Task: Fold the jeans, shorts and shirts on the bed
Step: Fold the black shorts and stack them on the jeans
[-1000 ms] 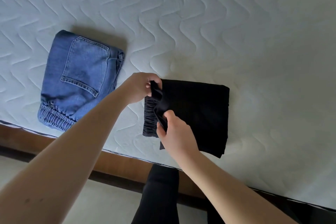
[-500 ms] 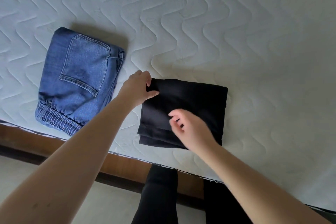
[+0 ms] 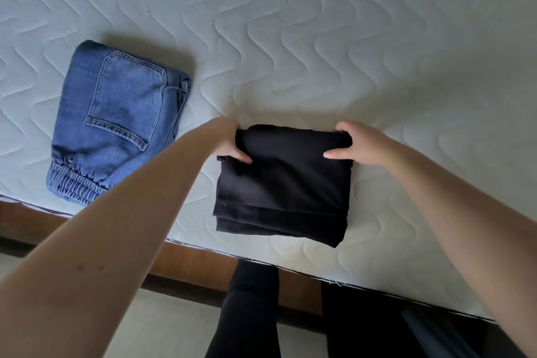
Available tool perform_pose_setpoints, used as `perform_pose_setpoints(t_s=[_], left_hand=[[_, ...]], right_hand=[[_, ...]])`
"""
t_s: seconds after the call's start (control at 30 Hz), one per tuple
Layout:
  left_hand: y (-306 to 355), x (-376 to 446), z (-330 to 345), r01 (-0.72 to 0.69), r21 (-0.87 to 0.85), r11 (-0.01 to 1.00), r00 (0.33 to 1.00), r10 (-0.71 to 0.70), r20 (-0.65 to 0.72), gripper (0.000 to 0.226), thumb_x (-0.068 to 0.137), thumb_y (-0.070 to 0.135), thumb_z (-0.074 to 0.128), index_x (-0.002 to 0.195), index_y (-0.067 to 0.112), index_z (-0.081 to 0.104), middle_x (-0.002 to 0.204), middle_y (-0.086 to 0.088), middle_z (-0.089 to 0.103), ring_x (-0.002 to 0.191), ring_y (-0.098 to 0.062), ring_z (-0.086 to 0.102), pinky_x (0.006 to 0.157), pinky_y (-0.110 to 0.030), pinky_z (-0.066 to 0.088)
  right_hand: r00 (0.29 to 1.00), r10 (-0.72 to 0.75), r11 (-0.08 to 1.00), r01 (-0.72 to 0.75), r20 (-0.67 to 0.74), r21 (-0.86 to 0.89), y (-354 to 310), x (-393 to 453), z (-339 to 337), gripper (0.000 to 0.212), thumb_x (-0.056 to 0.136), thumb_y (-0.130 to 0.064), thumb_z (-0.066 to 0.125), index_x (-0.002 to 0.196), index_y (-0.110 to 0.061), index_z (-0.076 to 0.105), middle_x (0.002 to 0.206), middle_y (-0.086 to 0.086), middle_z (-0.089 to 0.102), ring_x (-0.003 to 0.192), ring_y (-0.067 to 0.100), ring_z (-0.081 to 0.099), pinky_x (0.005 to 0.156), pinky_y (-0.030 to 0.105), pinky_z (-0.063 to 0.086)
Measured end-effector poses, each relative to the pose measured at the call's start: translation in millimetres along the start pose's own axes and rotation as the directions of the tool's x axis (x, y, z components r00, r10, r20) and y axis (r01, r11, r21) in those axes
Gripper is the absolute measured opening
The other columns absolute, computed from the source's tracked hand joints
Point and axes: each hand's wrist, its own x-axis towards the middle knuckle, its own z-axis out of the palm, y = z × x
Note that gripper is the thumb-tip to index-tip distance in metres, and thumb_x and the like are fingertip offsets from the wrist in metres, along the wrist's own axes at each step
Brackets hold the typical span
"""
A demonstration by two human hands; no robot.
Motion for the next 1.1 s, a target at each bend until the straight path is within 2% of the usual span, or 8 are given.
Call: perform_pose_setpoints(t_s=[0.17,0.43,0.57,0.67,0.8,0.87,1.0,1.1], left_hand=[[0.0,-15.2,11.2,-0.088,0.042,0.995,0.990,0.092,-0.109,0.045,0.064,0.043,0.084,0.092,0.024,0.055,0.088,0.001,0.062,0.074,-0.014,0.058,0.053,-0.028,0.046],[25.7,-85.8,-41.5,-0.232,-0.014,0.973,0.924,0.216,-0.317,0.055,0.058,0.053,0.084,0.100,0.038,0.053,0.080,0.020,0.057,0.072,0.001,0.053,0.054,-0.021,0.040],[46.2,-115.7,-69.4,-0.316,0.152,0.937,0.800,0.349,-0.488,0.050,0.059,0.047,0.082,0.099,0.031,0.057,0.084,0.012,0.058,0.078,-0.015,0.056,0.065,-0.030,0.039],[58.3,-109.9,-53.7,-0.356,0.260,0.898,0.578,0.430,-0.694,0.044,0.070,0.010,0.076,0.112,0.015,0.063,0.103,-0.007,0.062,0.094,-0.033,0.058,0.078,-0.042,0.048],[63.2,-76.1,7.3,-0.255,0.398,0.881,0.430,0.472,-0.770,0.047,0.072,-0.005,0.067,0.117,0.007,0.063,0.116,-0.014,0.060,0.107,-0.036,0.054,0.092,-0.047,0.046],[56.5,-59.4,49.1,-0.211,0.399,0.892,0.456,0.451,-0.767,0.052,0.073,-0.007,0.069,0.122,0.008,0.062,0.121,-0.015,0.058,0.112,-0.034,0.051,0.097,-0.046,0.043],[48.8,-48.3,127.2,-0.144,0.393,0.908,0.722,0.368,-0.586,0.063,0.076,0.011,0.078,0.135,0.015,0.054,0.138,-0.016,0.049,0.126,-0.035,0.047,0.101,-0.045,0.045],[46.3,-53.2,150.2,-0.171,0.245,0.954,0.777,0.283,-0.563,0.065,0.084,0.032,0.071,0.142,0.018,0.046,0.150,-0.013,0.036,0.138,-0.033,0.036,0.105,-0.047,0.043]], right_hand=[[0.997,-0.062,0.997,0.064,0.051,-0.044,8.0,-14.8,7.1,0.057,0.082,-0.033,0.076,0.132,-0.024,0.051,0.129,-0.002,0.058,0.110,0.020,0.057,0.079,0.026,0.039],[0.896,-0.288,0.956,0.288,-0.337,-0.051,-14.6,-73.6,-53.2,0.026,0.079,-0.014,0.078,0.104,-0.016,0.069,0.084,-0.021,0.055,0.074,-0.004,0.053,0.069,0.002,0.033],[0.708,-0.454,0.885,0.427,-0.541,-0.183,-24.9,-107.9,-92.0,0.028,0.078,0.005,0.071,0.101,-0.011,0.073,0.100,-0.002,0.066,0.088,0.013,0.060,0.082,0.013,0.042],[0.588,-0.518,0.854,0.394,-0.621,-0.340,-12.6,-117.6,-87.9,0.036,0.078,0.011,0.066,0.108,-0.009,0.073,0.114,0.007,0.065,0.094,0.023,0.063,0.083,0.032,0.051],[0.599,-0.525,0.838,0.242,-0.605,-0.488,34.9,-112.2,-43.1,0.043,0.078,0.009,0.065,0.117,-0.009,0.067,0.128,0.008,0.058,0.092,0.025,0.058,0.089,0.041,0.047],[0.695,-0.442,0.859,0.147,-0.567,-0.490,58.2,-113.0,-2.9,0.045,0.078,0.004,0.068,0.121,-0.009,0.064,0.138,0.006,0.052,0.102,0.024,0.057,0.098,0.043,0.042],[0.923,-0.146,0.897,-0.029,-0.357,-0.441,75.3,-126.6,80.2,0.057,0.084,-0.012,0.068,0.138,-0.009,0.051,0.159,0.010,0.025,0.143,0.030,0.032,0.113,0.049,0.029],[0.894,0.053,0.979,-0.133,-0.445,-0.151,56.4,-132.4,113.2,0.050,0.087,-0.016,0.067,0.135,-0.011,0.053,0.152,0.012,0.035,0.139,0.031,0.036,0.108,0.045,0.036]])
